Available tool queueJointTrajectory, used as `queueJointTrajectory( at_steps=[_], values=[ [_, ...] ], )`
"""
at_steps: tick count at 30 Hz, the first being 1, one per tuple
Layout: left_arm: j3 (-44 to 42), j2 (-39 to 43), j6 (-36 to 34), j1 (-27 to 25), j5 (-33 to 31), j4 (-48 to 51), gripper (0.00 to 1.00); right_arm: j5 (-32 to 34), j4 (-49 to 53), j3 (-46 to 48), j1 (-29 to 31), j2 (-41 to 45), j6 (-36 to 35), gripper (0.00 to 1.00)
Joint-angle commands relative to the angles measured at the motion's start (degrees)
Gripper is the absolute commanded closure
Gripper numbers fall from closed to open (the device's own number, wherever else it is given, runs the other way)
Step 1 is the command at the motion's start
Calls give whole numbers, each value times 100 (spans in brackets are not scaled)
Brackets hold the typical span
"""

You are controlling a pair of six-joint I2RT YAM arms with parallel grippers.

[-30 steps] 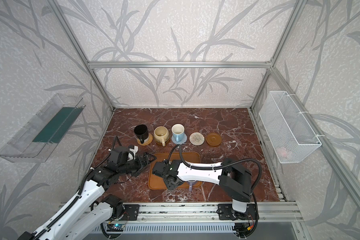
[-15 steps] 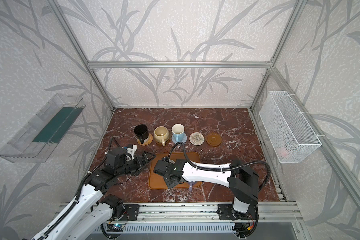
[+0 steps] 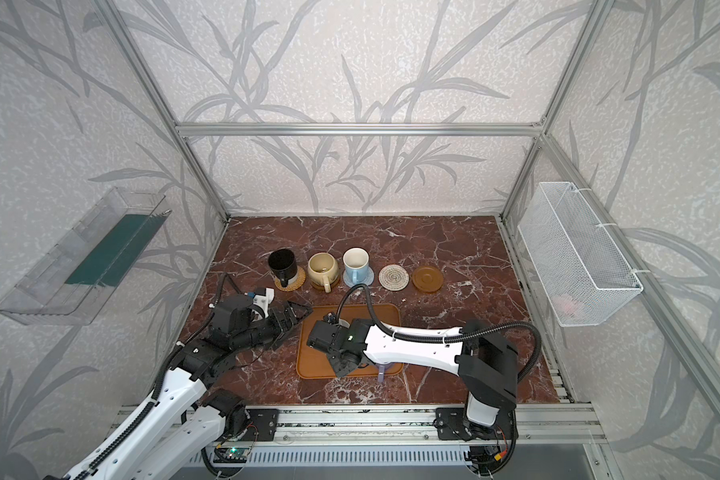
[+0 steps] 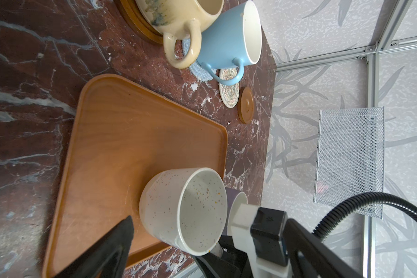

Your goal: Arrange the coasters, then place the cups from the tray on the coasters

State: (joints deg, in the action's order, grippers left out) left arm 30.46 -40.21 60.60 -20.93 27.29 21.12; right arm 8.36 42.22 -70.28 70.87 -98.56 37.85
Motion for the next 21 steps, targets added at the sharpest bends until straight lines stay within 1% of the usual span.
queueJointTrajectory(
  at_steps=[1, 4, 9, 13, 18, 21],
  values=[
    [-79, 51, 97, 21, 5, -72, 1, -160, 94, 23, 1, -231, -34, 100],
    [-129, 57, 110, 22, -13, -59, 1, -149, 115, -1, -3, -331, -76, 100],
    [-194, 76, 111, 21, -46, -45, 1, -144, 67, -30, -4, -385, -98, 84],
    [-215, 27, 110, 19, -49, -82, 1, -60, 42, -98, -11, -435, -101, 75],
    [-203, -30, 93, 19, -22, -101, 1, 20, 23, -152, -36, -503, -99, 72],
    [-198, -49, 94, 16, -21, -91, 1, 82, -60, -145, -38, -516, -99, 68]
  ],
)
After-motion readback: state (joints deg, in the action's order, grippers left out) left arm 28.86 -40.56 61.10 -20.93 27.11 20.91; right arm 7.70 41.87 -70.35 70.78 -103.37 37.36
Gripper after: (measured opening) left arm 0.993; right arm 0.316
